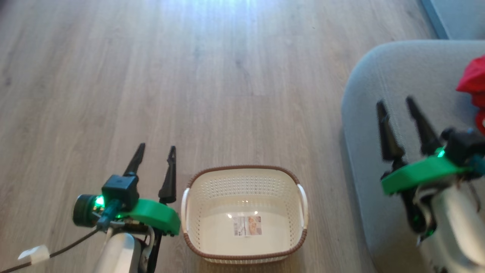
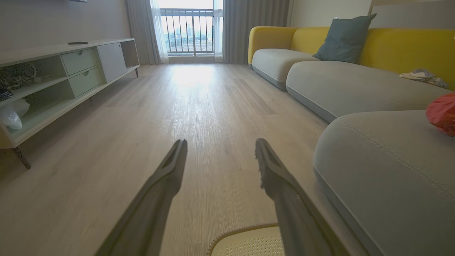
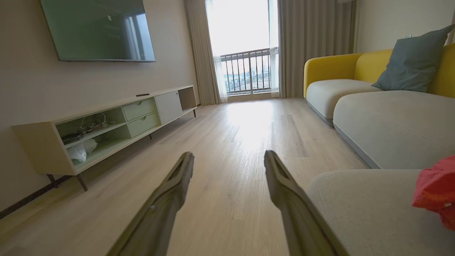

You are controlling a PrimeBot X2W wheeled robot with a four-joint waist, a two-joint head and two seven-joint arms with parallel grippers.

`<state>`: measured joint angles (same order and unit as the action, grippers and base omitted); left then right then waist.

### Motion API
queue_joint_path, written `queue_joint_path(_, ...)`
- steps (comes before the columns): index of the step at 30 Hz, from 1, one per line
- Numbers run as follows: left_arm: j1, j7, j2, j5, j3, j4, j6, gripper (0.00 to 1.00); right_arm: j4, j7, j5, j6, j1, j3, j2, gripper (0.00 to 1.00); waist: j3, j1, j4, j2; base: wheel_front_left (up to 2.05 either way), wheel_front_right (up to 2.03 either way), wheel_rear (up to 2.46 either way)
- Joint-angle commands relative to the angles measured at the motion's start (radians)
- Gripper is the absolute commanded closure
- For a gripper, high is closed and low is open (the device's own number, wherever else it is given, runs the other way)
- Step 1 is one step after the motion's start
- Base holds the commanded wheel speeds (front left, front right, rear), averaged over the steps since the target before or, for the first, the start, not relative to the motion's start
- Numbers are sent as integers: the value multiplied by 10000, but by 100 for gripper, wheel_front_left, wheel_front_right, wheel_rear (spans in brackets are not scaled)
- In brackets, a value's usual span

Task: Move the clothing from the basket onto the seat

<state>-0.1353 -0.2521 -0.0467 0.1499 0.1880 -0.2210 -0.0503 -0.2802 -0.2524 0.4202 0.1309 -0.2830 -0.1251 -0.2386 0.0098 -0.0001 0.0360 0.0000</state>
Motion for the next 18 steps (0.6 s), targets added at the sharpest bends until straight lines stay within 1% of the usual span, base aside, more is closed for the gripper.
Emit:
queue_joint_path(1,-128,-97,-37,52,-435,409,-125,0,364,-93,-98,-2,81,-30,120,0,-158,1,263,0,0,0,0)
queue_joint_path(6,213,-97,-37,91,-436,390,-266,0,207,-93,-28,-2,1019,597,900,0,-370,1,605,0,0,0,0)
queue_joint_path(12,545,-97,-36,64,-278,245,-402,0,56,-93,-628,-2,1925,783,1296,0,-505,1,779,0,0,0,0)
queue_joint_path(15,657,-97,-36,140,-253,332,-600,0,-60,-93,-906,-2,2214,802,1430,0,-533,1,797,0,0,0,0)
queue_joint_path(18,768,-97,-36,94,-288,578,-914,0,-116,-93,-1024,-2,2378,880,1550,0,-541,1,785,0,0,0,0)
